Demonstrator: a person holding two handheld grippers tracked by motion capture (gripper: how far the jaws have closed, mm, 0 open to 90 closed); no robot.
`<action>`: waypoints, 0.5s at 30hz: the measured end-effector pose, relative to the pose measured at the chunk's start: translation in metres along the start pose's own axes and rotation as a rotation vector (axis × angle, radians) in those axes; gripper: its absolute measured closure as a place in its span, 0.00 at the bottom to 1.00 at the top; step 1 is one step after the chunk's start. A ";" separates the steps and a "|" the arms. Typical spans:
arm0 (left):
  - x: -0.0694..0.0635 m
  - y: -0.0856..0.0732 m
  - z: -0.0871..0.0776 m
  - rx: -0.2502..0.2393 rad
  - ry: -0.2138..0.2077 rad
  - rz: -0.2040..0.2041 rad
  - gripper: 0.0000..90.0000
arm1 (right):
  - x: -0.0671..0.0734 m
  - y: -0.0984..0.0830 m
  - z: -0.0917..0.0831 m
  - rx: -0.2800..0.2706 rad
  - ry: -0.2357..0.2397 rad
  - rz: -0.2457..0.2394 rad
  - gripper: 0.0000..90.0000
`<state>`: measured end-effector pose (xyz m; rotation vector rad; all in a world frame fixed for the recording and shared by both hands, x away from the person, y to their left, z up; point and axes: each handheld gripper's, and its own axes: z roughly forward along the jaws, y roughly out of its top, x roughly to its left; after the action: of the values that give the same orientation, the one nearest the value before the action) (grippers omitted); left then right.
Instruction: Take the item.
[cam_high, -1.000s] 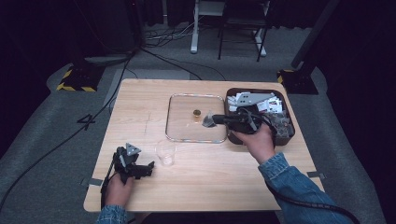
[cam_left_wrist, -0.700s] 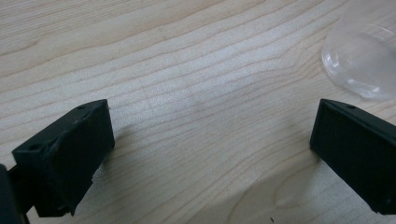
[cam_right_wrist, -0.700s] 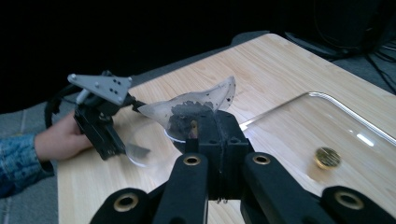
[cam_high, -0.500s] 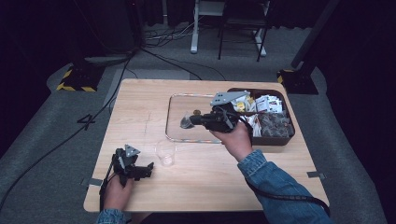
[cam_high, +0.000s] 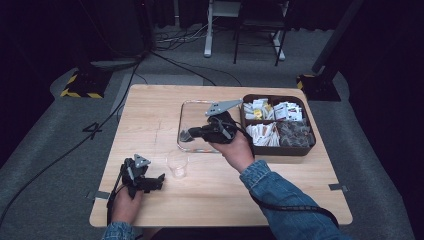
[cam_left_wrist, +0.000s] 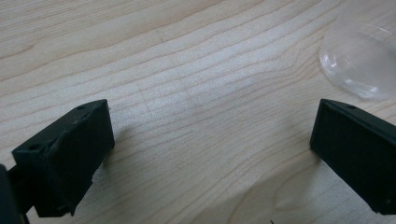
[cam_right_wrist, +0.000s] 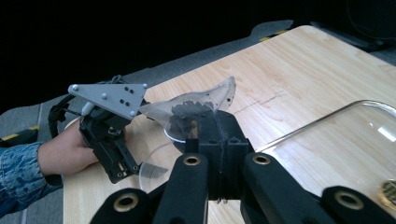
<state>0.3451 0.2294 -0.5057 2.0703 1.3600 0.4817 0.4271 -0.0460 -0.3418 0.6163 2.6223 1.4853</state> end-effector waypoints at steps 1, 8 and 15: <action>0.000 0.000 0.000 0.000 0.000 0.000 0.00 | 0.000 0.000 0.000 0.000 0.000 0.000 1.00; 0.000 0.000 0.000 -0.002 0.002 0.004 0.00 | 0.009 -0.009 0.024 0.061 0.017 -0.015 1.00; 0.000 0.000 0.000 -0.002 0.001 0.005 0.00 | 0.013 -0.015 0.038 0.109 0.024 -0.032 1.00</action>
<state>0.3457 0.2295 -0.5057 2.0725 1.3548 0.4862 0.4202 -0.0172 -0.3725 0.5651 2.7328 1.3572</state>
